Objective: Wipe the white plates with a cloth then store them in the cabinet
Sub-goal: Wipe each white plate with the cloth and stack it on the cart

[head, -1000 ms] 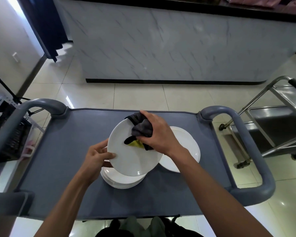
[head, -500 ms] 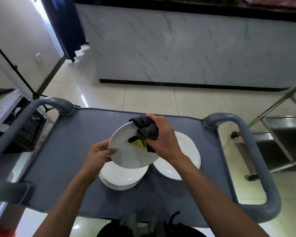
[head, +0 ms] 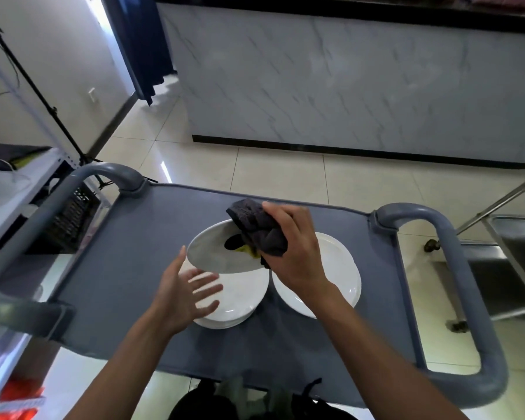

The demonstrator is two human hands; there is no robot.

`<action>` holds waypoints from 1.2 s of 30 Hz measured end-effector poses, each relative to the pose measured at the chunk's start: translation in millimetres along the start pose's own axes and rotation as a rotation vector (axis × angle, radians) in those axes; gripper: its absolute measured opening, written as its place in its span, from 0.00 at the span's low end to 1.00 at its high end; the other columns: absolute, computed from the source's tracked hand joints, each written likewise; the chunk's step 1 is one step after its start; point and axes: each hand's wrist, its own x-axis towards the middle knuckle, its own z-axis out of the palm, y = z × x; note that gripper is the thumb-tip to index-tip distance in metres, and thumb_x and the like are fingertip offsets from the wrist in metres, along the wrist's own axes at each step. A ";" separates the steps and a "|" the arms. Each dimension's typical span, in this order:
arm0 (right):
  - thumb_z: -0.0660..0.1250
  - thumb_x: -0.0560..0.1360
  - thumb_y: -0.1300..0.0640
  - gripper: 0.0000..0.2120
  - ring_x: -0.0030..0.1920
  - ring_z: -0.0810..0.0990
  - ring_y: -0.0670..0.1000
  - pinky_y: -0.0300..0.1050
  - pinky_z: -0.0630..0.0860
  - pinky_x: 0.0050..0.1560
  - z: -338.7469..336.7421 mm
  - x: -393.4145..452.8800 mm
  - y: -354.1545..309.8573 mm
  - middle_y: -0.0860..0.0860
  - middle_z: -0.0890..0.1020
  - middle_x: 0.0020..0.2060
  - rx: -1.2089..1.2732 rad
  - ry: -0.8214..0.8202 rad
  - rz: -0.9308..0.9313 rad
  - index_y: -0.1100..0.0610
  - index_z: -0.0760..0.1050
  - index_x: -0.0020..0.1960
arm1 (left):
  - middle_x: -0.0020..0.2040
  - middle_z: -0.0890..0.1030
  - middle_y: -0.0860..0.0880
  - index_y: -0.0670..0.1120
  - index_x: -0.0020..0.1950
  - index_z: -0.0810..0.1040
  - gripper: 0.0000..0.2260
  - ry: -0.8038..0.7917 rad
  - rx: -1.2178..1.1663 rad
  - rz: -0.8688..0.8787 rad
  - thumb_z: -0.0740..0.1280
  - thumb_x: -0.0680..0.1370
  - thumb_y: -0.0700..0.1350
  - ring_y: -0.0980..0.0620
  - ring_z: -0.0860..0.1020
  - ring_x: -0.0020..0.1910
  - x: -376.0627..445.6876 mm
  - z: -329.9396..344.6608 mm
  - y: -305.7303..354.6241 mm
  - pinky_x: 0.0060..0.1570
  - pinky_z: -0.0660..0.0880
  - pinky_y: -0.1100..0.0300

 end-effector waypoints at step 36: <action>0.73 0.69 0.65 0.28 0.60 0.76 0.58 0.49 0.74 0.64 -55.8 -69.2 30.2 0.57 0.77 0.61 0.053 -0.222 0.074 0.59 0.76 0.69 | 0.58 0.83 0.43 0.45 0.65 0.74 0.13 -0.005 -0.143 0.387 0.60 0.83 0.36 0.46 0.84 0.50 -17.2 34.5 -25.1 0.39 0.83 0.51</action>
